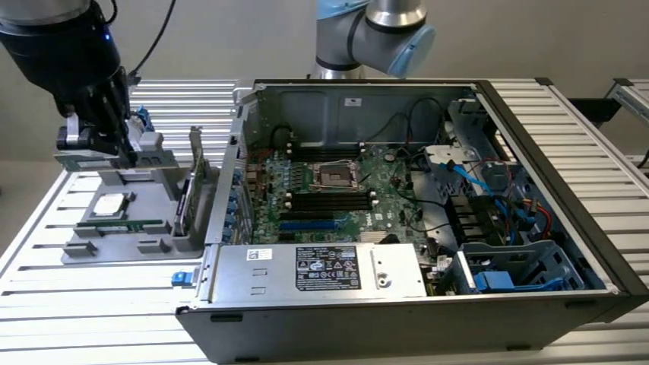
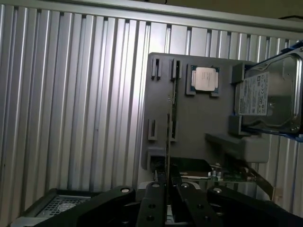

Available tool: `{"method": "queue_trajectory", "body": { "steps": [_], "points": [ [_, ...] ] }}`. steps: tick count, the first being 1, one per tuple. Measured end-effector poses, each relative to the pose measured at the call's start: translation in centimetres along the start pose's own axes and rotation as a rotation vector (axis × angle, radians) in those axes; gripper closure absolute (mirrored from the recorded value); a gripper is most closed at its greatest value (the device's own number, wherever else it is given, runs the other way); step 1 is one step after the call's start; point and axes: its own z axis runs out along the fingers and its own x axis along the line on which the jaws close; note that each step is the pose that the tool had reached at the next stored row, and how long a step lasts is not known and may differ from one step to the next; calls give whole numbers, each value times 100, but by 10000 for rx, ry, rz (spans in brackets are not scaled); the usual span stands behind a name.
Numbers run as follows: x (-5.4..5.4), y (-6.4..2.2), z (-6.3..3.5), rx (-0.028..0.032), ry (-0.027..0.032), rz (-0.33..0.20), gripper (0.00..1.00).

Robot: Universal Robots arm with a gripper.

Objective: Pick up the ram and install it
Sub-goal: 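Pick up the ram and move it above insertion slot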

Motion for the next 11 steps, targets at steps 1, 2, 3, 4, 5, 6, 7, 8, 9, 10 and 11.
{"method": "queue_trajectory", "body": {
  "steps": [1,2,3,4,5,6,7,8,9,10,11],
  "points": [
    [0,-32,-40,0,-24,-8,86],
    [0,-68,-86,2,-53,-17,86],
    [-1,-102,-127,2,-79,-26,86],
    [-1,-136,-167,3,-104,-35,86],
    [0,-172,-201,4,-133,-46,86],
    [1,-207,-228,7,-161,-57,86],
    [2,-244,-249,8,-188,-70,86],
    [3,-281,-266,9,-211,-85,86],
    [6,-318,-282,8,-231,-101,86],
    [8,-357,-293,7,-246,-119,86],
    [11,-398,-299,8,-258,-136,86]
  ]
}}
